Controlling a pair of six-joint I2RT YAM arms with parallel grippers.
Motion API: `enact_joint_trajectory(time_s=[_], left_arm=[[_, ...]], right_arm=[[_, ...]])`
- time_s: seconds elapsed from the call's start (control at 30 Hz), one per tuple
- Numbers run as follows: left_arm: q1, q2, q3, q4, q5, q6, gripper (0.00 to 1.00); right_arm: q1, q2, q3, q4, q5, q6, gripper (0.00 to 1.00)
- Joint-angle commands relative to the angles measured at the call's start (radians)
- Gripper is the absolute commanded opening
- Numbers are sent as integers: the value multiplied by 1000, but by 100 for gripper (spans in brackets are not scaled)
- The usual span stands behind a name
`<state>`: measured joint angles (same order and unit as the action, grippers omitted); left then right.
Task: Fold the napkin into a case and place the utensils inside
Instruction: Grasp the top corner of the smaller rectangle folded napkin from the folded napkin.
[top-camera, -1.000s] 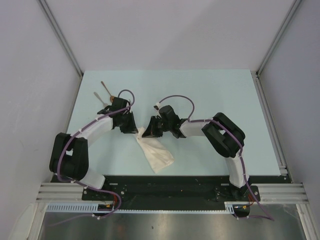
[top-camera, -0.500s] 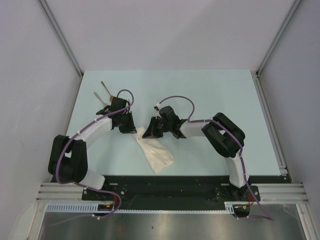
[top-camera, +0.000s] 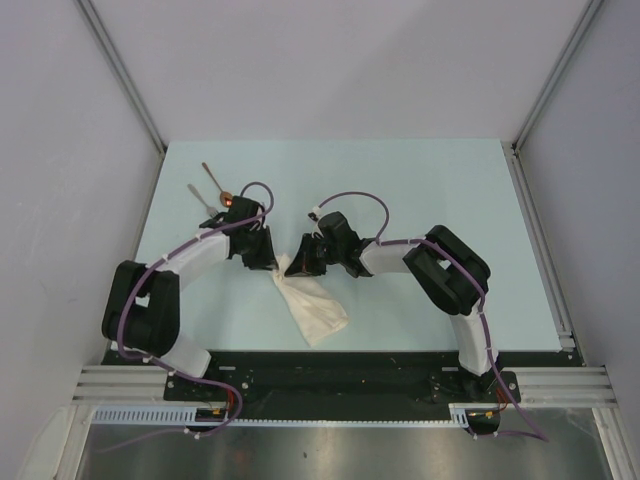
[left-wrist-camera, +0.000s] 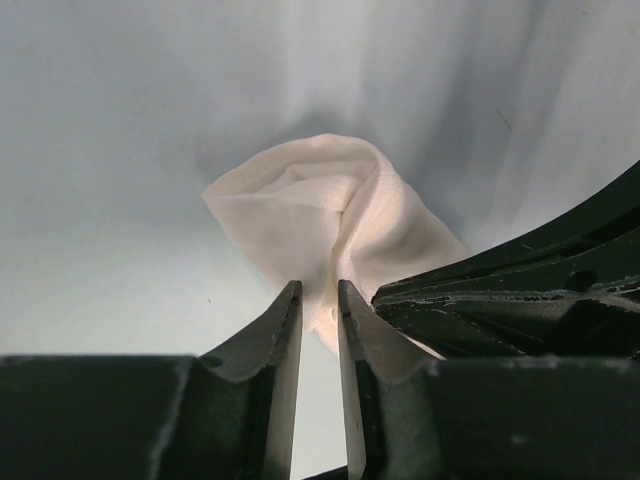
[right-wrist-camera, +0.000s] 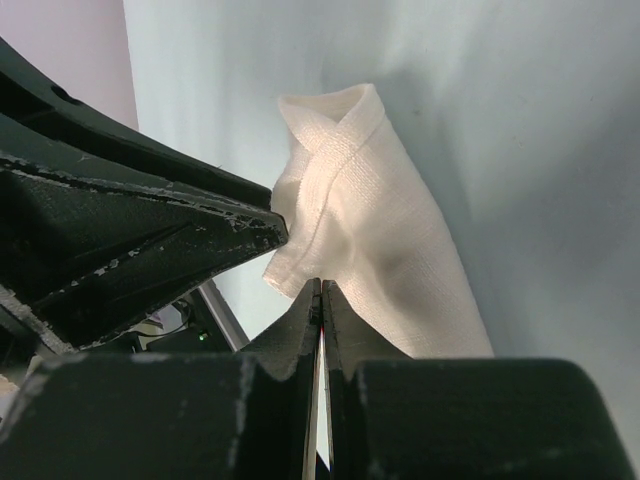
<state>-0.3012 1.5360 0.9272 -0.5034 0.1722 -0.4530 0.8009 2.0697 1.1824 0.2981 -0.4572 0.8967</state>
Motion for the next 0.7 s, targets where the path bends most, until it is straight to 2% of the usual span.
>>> enact_joint_trajectory(time_s=[0.0,0.13,0.23,0.4,0.67], left_arm=[[-9,24,4,23,16,4,22],[-9,29,16,19,-3,5,8],[-9,3,15,6,-31,10,4],[-9,-25,13,2,-28,13,0],[-9,-46,12,3,-10,8,0]], right_arm=[[0,-37,16,35,-5,-5,5],[1,-25,32,47,-17,1,5],[-2,-23,43,47,-20,-1,5],[3,10,66,59,-35,13,5],[6,78,100,87,-51,30,4]])
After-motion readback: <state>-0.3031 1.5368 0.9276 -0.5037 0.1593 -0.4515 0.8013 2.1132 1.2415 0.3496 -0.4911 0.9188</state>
